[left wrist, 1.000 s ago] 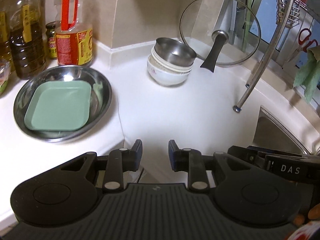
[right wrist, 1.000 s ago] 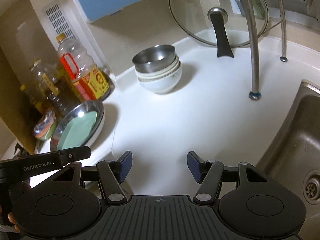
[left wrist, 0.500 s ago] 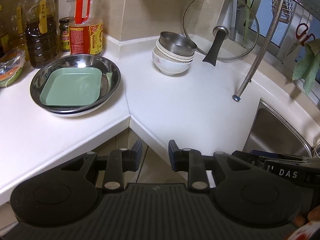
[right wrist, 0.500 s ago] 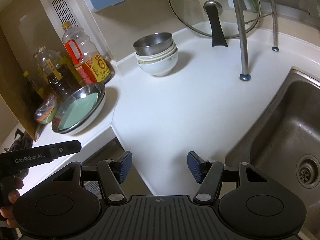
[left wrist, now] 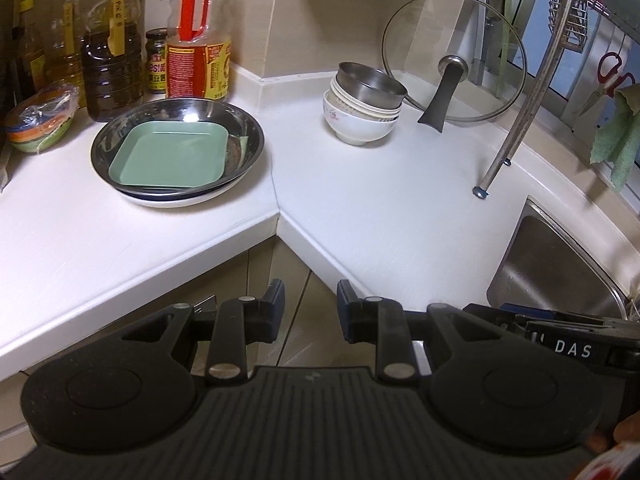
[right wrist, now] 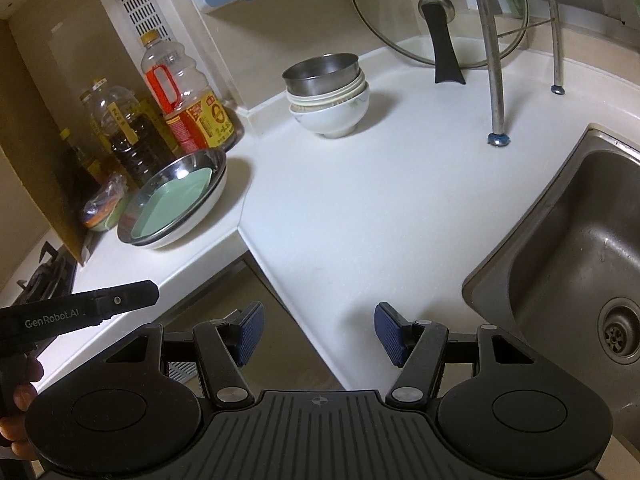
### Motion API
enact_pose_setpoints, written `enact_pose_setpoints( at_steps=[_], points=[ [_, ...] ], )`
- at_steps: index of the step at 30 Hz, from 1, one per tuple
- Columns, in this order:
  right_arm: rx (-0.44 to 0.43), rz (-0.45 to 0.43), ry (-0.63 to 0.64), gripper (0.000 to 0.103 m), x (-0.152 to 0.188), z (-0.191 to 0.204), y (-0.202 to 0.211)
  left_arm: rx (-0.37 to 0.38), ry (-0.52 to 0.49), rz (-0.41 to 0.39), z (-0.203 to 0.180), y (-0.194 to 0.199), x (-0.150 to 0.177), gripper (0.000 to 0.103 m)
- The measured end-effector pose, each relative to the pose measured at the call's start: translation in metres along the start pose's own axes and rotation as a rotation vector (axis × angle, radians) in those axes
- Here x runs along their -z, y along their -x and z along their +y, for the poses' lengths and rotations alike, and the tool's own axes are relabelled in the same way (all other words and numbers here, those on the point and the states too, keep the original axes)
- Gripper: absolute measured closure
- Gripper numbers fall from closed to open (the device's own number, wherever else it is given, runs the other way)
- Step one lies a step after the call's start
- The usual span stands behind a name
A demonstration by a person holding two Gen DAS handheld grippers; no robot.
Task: Organize plates and bowls
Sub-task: 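Open both grippers and pull them back from the stack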
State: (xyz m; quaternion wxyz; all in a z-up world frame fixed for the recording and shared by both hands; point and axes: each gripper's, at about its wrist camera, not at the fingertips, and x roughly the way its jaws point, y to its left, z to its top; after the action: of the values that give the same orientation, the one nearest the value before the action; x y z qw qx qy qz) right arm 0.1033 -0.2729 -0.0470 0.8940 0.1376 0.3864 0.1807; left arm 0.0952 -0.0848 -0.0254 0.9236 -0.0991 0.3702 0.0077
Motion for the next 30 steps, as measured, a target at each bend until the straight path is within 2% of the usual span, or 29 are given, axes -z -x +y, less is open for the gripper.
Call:
enact_pose_setpoints(
  at_steps=[8,12,21,30],
  points=[
    [-0.006,0.009,0.005,0.042,0.005,0.000,0.003,-0.008,0.008,0.000,-0.001,0.004,0.004,0.078],
    [0.020,0.019,0.021,0.042,0.006,0.001,0.003,-0.006,0.005,0.000,-0.003,0.005,0.006,0.078],
    [0.027,-0.004,-0.007,0.042,0.007,-0.009,0.010,0.004,-0.003,0.013,-0.010,0.000,0.005,0.078],
    [0.027,-0.062,-0.045,0.042,-0.017,-0.021,0.000,0.012,-0.039,-0.006,-0.010,-0.022,-0.019,0.078]
  ],
)
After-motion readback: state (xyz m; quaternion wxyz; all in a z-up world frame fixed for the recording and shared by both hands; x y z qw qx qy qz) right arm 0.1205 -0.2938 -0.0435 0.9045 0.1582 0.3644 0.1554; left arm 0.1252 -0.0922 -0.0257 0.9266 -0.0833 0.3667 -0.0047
